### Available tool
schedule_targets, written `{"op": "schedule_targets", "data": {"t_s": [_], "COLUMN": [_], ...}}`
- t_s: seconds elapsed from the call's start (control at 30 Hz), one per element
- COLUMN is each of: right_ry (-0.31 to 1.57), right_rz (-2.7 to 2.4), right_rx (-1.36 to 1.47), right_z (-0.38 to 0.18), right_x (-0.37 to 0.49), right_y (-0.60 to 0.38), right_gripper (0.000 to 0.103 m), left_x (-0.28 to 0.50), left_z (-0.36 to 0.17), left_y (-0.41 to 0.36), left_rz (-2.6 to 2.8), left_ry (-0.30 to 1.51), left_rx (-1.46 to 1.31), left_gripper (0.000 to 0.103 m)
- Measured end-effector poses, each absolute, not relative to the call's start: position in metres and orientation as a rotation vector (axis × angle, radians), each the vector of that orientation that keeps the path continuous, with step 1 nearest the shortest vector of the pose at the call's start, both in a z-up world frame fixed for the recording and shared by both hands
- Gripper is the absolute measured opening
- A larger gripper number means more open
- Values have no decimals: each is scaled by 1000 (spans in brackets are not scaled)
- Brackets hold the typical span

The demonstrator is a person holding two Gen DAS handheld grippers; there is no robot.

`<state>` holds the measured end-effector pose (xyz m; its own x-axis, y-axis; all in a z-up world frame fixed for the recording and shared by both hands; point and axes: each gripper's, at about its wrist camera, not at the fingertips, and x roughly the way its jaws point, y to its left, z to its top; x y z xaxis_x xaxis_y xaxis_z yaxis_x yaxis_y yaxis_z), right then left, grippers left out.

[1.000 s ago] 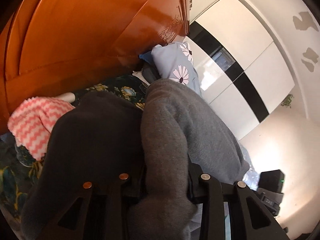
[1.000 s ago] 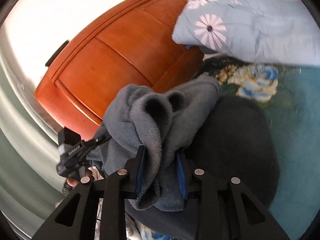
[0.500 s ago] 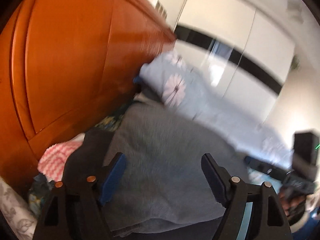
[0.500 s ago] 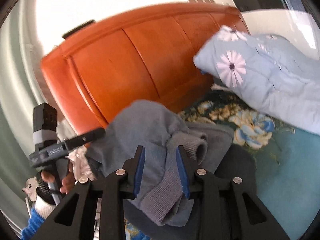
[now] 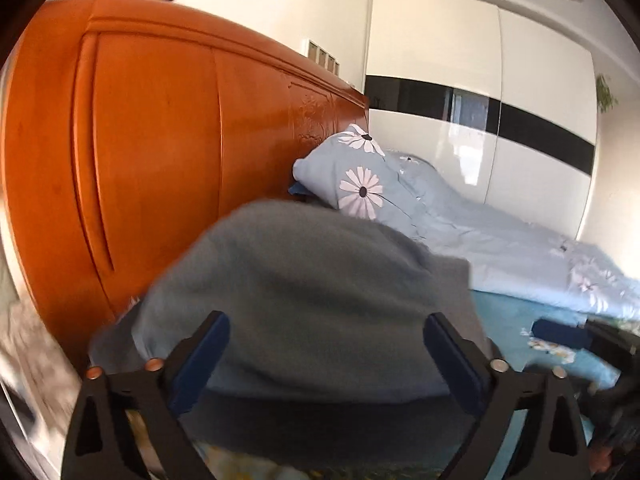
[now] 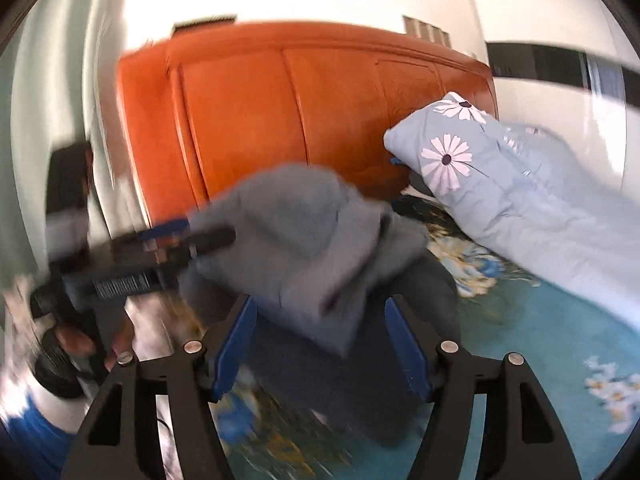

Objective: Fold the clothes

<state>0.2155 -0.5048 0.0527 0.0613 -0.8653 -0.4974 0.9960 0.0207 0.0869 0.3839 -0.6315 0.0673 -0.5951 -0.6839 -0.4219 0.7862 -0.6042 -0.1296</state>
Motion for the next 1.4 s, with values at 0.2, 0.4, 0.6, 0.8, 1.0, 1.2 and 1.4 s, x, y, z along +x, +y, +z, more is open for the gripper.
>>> {"op": "schedule_targets", "data": {"t_s": [0.2, 0.4, 0.6, 0.8, 1.0, 1.2, 1.4], "right_ry": [438, 425, 532, 550, 574, 550, 530], "right_rz": [-1554, -1577, -1608, -1661, -1673, -1692, -1714], "right_rx": [524, 571, 504, 534, 509, 528, 558], "right_z": [24, 16, 17, 22, 34, 42, 45], "right_x": [212, 208, 226, 226, 233, 233, 228], "right_y": [-474, -451, -426, -404, -381, -362, -350], "right_gripper": [69, 92, 103, 103, 103, 103, 103], "left_x": [390, 395, 402, 408, 407, 395, 382], "left_z": [55, 43, 35, 39, 45, 45, 48], "left_y": [-598, -564, -535, -516, -495, -474, -454], "left_rz": [-2144, -2079, -2031, -1997, -1947, -1914, -1913], "left_ry": [416, 447, 484, 525, 501, 435, 353], "left_rx": [417, 414, 399, 388, 389, 463, 520], "left_gripper": [103, 103, 103, 103, 103, 103, 103]}}
